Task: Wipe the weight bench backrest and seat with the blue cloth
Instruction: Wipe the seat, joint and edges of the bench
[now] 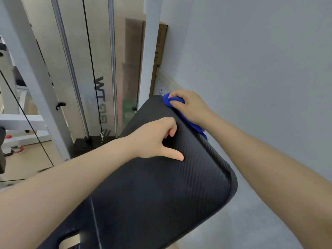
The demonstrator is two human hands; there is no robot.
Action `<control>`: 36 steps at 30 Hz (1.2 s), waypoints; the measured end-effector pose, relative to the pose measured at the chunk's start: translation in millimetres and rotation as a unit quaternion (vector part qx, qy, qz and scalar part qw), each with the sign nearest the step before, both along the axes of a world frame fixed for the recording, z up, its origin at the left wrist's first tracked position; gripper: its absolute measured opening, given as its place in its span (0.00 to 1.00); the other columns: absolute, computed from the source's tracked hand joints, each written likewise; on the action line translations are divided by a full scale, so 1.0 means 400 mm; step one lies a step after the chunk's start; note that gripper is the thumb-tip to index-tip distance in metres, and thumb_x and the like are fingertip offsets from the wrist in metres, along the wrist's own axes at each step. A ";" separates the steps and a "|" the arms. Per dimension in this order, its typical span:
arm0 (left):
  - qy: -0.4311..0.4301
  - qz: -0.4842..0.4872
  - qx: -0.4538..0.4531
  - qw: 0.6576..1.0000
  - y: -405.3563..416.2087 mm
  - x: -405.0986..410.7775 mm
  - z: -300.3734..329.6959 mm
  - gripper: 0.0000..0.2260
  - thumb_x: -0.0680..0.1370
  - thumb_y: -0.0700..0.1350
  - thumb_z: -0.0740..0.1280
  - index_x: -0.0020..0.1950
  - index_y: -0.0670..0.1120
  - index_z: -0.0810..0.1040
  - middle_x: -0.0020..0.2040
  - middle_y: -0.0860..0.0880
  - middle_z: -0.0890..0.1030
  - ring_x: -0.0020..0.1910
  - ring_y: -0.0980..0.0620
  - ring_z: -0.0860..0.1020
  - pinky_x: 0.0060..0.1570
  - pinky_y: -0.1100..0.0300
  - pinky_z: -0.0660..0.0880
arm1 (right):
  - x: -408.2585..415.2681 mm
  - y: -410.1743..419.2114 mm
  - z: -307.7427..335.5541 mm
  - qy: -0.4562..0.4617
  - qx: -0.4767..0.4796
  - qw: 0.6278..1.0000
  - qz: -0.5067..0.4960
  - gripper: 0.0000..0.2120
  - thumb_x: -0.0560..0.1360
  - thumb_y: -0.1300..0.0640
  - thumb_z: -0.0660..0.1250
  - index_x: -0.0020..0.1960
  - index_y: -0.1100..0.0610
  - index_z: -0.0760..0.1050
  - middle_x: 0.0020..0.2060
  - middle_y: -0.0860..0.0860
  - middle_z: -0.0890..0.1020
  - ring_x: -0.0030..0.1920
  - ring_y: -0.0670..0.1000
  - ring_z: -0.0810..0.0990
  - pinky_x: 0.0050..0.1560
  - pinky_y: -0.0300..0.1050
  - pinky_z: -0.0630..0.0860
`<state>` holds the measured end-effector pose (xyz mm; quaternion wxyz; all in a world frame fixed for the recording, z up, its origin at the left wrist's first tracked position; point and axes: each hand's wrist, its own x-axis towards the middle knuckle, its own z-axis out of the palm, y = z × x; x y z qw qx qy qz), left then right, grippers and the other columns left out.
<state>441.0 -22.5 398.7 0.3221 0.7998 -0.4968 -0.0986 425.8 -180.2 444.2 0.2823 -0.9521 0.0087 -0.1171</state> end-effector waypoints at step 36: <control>0.039 0.088 -0.097 0.991 0.177 0.197 -0.280 0.39 0.70 0.54 0.71 0.75 0.46 0.57 0.78 0.51 0.49 0.72 0.61 0.53 0.71 0.63 0.54 | 0.239 0.232 -0.071 0.059 -0.624 0.759 0.174 0.12 0.80 0.55 0.55 0.56 0.50 0.76 0.51 0.49 0.79 0.46 0.54 0.76 0.39 0.46 0.65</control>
